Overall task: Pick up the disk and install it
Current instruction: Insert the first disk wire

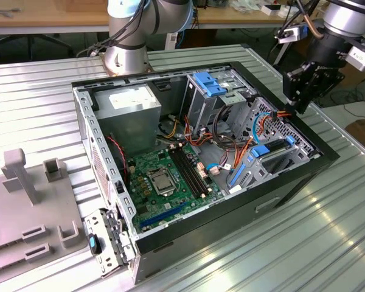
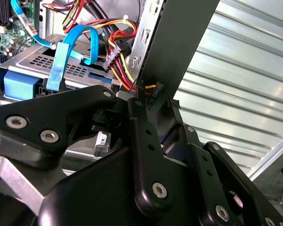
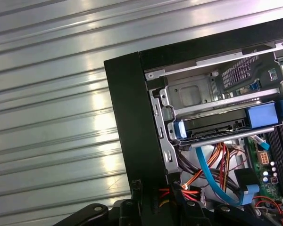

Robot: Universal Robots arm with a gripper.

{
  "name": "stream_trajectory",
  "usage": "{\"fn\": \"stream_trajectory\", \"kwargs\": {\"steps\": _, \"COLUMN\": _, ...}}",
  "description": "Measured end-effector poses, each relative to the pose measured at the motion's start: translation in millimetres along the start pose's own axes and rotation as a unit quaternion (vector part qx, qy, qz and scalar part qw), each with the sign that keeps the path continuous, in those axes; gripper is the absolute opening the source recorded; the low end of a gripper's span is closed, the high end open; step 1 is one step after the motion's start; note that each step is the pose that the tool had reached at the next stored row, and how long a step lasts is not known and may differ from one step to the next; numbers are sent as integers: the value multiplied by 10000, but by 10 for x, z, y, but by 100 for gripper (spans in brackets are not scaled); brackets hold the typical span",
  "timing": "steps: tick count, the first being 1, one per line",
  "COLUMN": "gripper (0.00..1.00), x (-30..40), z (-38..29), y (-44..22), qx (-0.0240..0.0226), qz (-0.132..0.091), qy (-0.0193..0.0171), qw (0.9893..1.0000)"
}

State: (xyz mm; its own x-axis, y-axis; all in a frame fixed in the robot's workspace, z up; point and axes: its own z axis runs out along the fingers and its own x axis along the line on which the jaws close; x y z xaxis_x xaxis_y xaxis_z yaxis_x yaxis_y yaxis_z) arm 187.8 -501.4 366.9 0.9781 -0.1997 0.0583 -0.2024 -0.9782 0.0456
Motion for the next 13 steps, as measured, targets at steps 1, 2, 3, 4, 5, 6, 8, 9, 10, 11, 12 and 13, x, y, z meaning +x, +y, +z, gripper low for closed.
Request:
{"fn": "stream_trajectory", "kwargs": {"steps": 1, "gripper": 36, "x": 3, "z": 1, "y": -1, "qx": -1, "qz": 0, "qy": 0, "qw": 10000}}
{"fn": "stream_trajectory", "kwargs": {"steps": 2, "gripper": 35, "x": 6, "z": 2, "y": -1, "qx": -2, "qz": 1, "qy": 1, "qw": 10000}}
{"fn": "stream_trajectory", "kwargs": {"steps": 3, "gripper": 27, "x": 7, "z": 3, "y": -1, "qx": -2, "qz": 1, "qy": 1, "qw": 10000}}
{"fn": "stream_trajectory", "kwargs": {"steps": 4, "gripper": 27, "x": 8, "z": 3, "y": -2, "qx": -2, "qz": 1, "qy": 1, "qw": 10000}}
{"fn": "stream_trajectory", "kwargs": {"steps": 5, "gripper": 27, "x": 8, "z": 3, "y": -2, "qx": -2, "qz": 1, "qy": 0, "qw": 10000}}
{"fn": "stream_trajectory", "kwargs": {"steps": 6, "gripper": 27, "x": 8, "z": 3, "y": -1, "qx": -2, "qz": 1, "qy": 1, "qw": 10000}}
{"fn": "stream_trajectory", "kwargs": {"steps": 8, "gripper": 27, "x": 8, "z": 4, "y": -2, "qx": -2, "qz": 1, "qy": 0, "qw": 10000}}
{"fn": "stream_trajectory", "kwargs": {"steps": 9, "gripper": 27, "x": 8, "z": 4, "y": -2, "qx": -2, "qz": 1, "qy": 1, "qw": 10000}}
{"fn": "stream_trajectory", "kwargs": {"steps": 10, "gripper": 27, "x": 8, "z": 4, "y": -2, "qx": -2, "qz": 1, "qy": 0, "qw": 10000}}
{"fn": "stream_trajectory", "kwargs": {"steps": 11, "gripper": 26, "x": 8, "z": 4, "y": -2, "qx": -2, "qz": 1, "qy": 0, "qw": 10000}}
{"fn": "stream_trajectory", "kwargs": {"steps": 12, "gripper": 19, "x": 8, "z": 5, "y": -2, "qx": -2, "qz": 1, "qy": 1, "qw": 10000}}
{"fn": "stream_trajectory", "kwargs": {"steps": 13, "gripper": 19, "x": 8, "z": 5, "y": -2, "qx": -2, "qz": 1, "qy": 1, "qw": 10000}}
